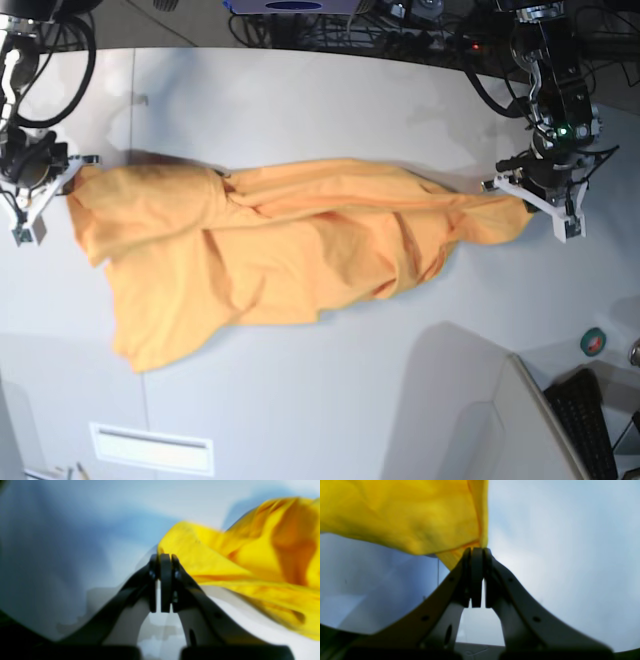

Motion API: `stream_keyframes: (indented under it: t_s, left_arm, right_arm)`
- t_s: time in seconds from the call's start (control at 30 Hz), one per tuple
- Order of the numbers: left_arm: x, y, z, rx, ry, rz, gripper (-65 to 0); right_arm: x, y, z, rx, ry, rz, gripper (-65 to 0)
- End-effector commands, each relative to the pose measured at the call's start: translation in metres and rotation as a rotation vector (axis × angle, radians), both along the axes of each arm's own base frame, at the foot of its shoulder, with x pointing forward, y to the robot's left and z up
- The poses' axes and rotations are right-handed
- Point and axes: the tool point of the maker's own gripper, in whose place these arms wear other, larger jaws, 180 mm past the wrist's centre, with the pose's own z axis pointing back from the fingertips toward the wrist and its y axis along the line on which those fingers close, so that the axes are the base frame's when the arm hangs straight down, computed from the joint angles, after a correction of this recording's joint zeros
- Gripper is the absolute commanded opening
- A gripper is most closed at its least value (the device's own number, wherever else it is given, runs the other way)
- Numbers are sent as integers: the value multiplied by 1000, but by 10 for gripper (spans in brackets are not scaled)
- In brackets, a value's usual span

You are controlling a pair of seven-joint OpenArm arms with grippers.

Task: Layout the t-shirt on the table in an organized manner, then fold the t-shirt properly
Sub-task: 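Hold the shirt edges with both grippers and stretch it taut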

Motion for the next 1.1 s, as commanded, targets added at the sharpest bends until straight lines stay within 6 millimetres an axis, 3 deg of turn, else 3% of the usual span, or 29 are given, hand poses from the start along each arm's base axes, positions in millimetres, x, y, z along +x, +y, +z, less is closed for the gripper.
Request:
stream_keyframes:
  t_s: [0.0, 0.1, 0.23, 0.37, 0.5, 0.53, 0.6, 0.67, 0.73, 0.83, 1.07]
  left_arm:
    - [0, 4, 7, 19, -22, -2, -650]
    - [-10, 5, -2, 22, -5, -2, -650]
    - [-17, 3, -19, 22, -27, 0, -650]
    - [-26, 1, -36, -1, 15, 13, -650]
    - [-28, -1, -40, -8, 24, 17, -650]
    - [-28, -1, -40, -8, 23, 15, -650]
    - [-31, -1, -41, -8, 29, 15, -650]
    - [-32, -1, -41, -7, 30, 16, -650]
    - [-32, 1, -41, -6, 30, 21, -650]
    - [-32, 2, -40, -4, 30, 20, -650]
    - [-31, 4, -39, 2, 28, 20, -650]
  right_arm:
    - [0, -2, 10, -16, -23, 13, -650]
    - [-16, -1, 7, -26, -2, 23, -650]
    - [-26, -4, -24, 22, 28, -15, -650]
    - [-23, -10, -42, 54, 28, -60, -650]
    - [-18, -11, -42, 59, 36, -66, -650]
    - [-15, -10, -36, 53, 18, -57, -582]
    - [-14, -1, -18, 90, -48, -66, -383]
    - [-16, 11, 2, 175, -137, -116, -287]
    - [-19, 26, 20, 268, -196, -141, -309]
    - [-27, 43, 22, 366, -196, -151, -353]
    - [-55, 64, -19, 496, 5, -210, -336]
